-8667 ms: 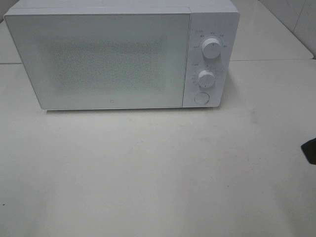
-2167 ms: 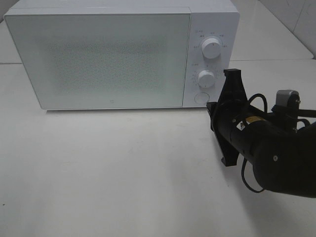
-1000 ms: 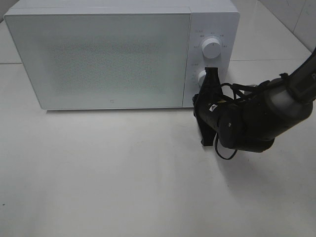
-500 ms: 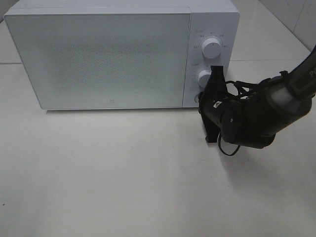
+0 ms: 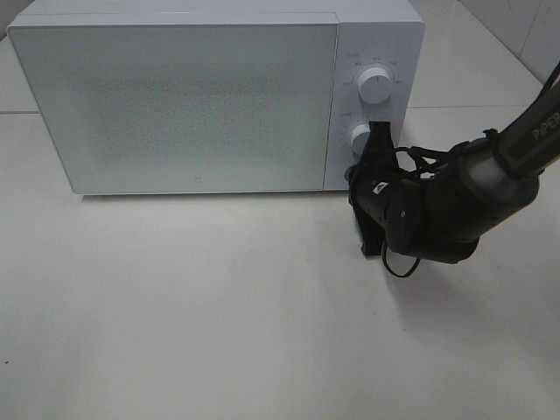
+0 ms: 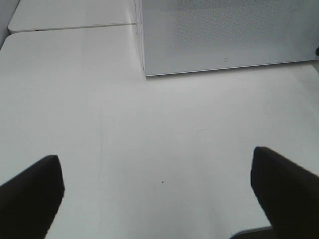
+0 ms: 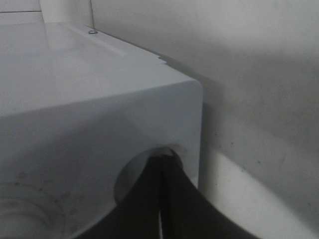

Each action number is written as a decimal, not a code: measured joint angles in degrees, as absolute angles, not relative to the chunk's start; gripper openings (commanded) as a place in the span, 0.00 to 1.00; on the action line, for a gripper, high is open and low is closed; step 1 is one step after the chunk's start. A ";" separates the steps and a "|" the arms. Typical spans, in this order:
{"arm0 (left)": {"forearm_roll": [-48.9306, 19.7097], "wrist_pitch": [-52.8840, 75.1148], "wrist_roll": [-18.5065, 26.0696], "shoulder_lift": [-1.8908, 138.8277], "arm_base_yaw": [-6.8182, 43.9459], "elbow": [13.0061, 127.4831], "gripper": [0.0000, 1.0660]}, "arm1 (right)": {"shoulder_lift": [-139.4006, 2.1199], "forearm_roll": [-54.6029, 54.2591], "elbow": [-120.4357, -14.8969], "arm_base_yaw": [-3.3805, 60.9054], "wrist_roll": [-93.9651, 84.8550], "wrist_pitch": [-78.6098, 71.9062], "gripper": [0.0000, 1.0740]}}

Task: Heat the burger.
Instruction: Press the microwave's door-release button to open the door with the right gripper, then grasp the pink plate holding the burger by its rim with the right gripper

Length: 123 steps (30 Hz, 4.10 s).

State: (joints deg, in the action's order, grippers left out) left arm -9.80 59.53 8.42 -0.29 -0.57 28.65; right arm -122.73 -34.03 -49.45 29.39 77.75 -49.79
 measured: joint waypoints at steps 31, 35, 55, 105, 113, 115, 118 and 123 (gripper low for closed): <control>-9.80 59.53 8.42 -0.29 -0.57 28.65 0.90 | -123.93 -40.34 -53.86 29.97 72.19 -46.81 0.00; -9.80 59.53 8.42 -0.29 -0.57 28.65 0.90 | -123.36 -39.71 -53.29 29.97 72.19 -46.47 0.00; -9.80 59.53 8.42 -0.29 -0.57 28.65 0.90 | -115.28 -35.81 -43.37 32.09 73.57 -50.13 0.00; -9.80 59.53 8.42 -0.29 -0.57 28.65 0.90 | -89.04 -1.20 -53.97 32.09 -7.91 38.79 0.05; -9.80 59.53 8.42 -0.29 -0.57 28.65 0.90 | -89.04 0.86 -58.90 32.09 -29.91 45.84 0.07; -9.80 59.53 8.42 -0.29 -0.57 28.65 0.90 | -89.04 1.15 -59.70 32.09 -37.13 46.35 0.08; -9.80 59.53 8.42 -0.29 -0.57 28.65 0.90 | -89.04 1.26 -60.62 32.09 -50.25 47.38 0.09; -9.80 59.53 8.42 -0.29 -0.57 28.65 0.90 | -89.04 1.43 -60.68 32.09 -62.68 47.50 0.12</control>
